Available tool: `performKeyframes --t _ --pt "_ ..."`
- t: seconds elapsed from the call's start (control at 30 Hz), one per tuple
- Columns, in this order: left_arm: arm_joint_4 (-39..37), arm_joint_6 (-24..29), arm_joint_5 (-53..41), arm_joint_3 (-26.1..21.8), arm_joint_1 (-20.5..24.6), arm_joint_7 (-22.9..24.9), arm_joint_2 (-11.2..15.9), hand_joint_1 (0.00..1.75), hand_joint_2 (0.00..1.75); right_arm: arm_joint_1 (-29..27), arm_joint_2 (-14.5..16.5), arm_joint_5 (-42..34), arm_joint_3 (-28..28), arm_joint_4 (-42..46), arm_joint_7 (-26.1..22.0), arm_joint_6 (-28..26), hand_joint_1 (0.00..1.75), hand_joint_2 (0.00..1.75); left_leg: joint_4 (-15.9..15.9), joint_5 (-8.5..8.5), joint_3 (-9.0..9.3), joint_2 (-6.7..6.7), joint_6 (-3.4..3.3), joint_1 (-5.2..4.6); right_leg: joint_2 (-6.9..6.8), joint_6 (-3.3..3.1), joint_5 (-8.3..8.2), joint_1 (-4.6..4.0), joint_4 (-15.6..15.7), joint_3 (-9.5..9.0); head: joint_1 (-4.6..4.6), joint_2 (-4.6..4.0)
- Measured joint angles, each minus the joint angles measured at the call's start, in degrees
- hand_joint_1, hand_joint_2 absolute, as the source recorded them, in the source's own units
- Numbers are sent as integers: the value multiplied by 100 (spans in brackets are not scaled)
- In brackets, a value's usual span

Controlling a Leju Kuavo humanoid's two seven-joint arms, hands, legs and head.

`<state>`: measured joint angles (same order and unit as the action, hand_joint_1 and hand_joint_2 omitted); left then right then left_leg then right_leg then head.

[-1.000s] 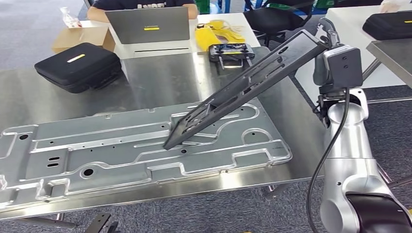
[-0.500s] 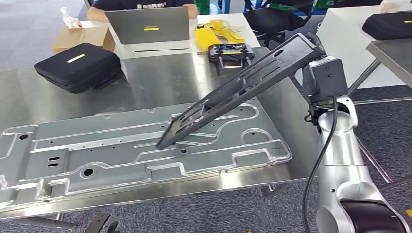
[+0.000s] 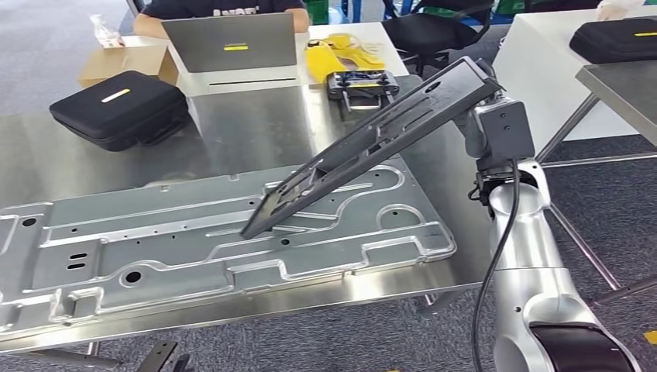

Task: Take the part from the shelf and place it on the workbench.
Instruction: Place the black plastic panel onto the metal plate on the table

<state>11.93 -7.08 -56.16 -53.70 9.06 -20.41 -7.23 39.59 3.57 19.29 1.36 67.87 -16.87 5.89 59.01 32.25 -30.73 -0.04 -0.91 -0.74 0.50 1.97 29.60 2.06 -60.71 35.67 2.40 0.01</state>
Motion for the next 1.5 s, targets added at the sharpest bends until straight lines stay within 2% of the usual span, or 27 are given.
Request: performKeyframes --t 0.3,0.67,1.03,1.3,1.5 --pt "0 3 40 -16 -8 -1 -26 0 0 -55 214 -132 -128 -362 56 20 0 0 -3 3 28 36 5 16 37 -16 -9 -16 0 -14 0 -1" --pt "0 5 95 -40 -40 -41 -77 0 0 -395 479 -242 -467 -432 -10 96 0 0 -4 3 33 50 6 20 44 -20 -11 -20 0 -15 0 -1" --pt "0 -15 98 -40 -79 -59 -84 0 0 -302 350 -111 -615 172 357 -178 0 0 -1 3 21 44 6 6 22 -18 -11 -16 7 -14 -2 0" --pt "0 -23 80 -40 -89 -59 -87 0 0 131 108 -93 -559 962 661 -321 0 0 0 3 14 39 5 2 13 -17 -11 -13 14 -13 -2 -1" --pt "0 -24 78 -40 -80 -57 -87 0 0 372 57 -116 -534 1349 750 -304 0 0 -1 4 14 39 5 4 13 -17 -11 -14 16 -13 -2 -1"
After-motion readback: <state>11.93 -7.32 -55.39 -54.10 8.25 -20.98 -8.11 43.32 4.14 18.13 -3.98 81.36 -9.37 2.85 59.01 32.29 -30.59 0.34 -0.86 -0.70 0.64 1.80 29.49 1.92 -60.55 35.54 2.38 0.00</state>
